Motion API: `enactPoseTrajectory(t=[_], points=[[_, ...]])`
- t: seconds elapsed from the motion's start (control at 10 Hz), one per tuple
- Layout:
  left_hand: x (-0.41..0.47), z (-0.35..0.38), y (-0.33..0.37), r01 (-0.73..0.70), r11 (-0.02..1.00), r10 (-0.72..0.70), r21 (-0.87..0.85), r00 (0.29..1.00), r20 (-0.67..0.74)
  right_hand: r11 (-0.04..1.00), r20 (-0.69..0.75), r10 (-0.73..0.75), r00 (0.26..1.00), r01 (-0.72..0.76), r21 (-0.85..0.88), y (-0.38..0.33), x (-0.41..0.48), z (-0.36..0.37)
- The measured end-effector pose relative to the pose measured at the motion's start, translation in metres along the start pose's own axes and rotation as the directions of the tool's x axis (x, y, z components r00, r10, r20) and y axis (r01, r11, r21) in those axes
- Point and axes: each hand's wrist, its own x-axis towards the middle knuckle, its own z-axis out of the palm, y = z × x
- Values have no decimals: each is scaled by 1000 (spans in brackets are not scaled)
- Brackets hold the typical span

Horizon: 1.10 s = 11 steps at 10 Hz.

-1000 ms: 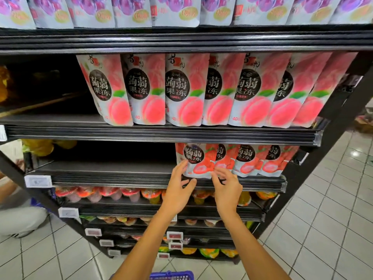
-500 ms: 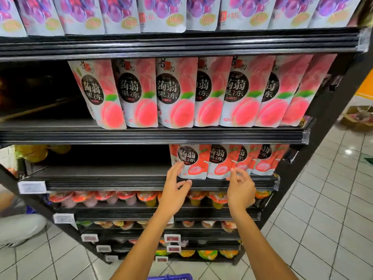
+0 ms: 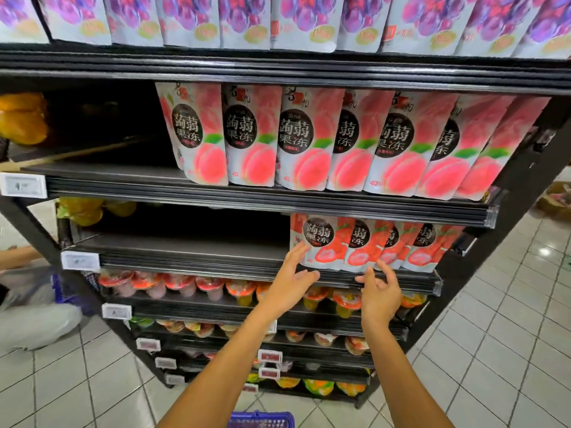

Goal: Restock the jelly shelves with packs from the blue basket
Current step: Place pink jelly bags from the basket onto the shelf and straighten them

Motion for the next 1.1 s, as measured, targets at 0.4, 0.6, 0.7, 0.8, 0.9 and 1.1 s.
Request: enactPoseTrajectory(t=[0.4,0.6,0.7,0.8,0.9,1.1], points=[[-34,-32,-18,2,995,-14,-103,993,-118,997,37,-4,999,1,76,13,-32,6],[-102,-86,-110,193,980,-199,-54,970,-140,981,195,167,966,-142,-136,80,-106,23],[-143,-107,-167,356,931,-362,-73,926,-104,946,302,235,924,-147,-288,127,-154,29],[-192,-125,-233,459,882,-470,-108,876,-111,886,347,417,840,-291,-360,177,-203,34],[-238,-136,-305,575,808,-587,-125,802,-111,812,403,549,732,-354,-464,237,-240,45],[-300,-132,-445,755,653,-756,-58,645,-108,520,314,781,540,-284,-806,392,-291,66]])
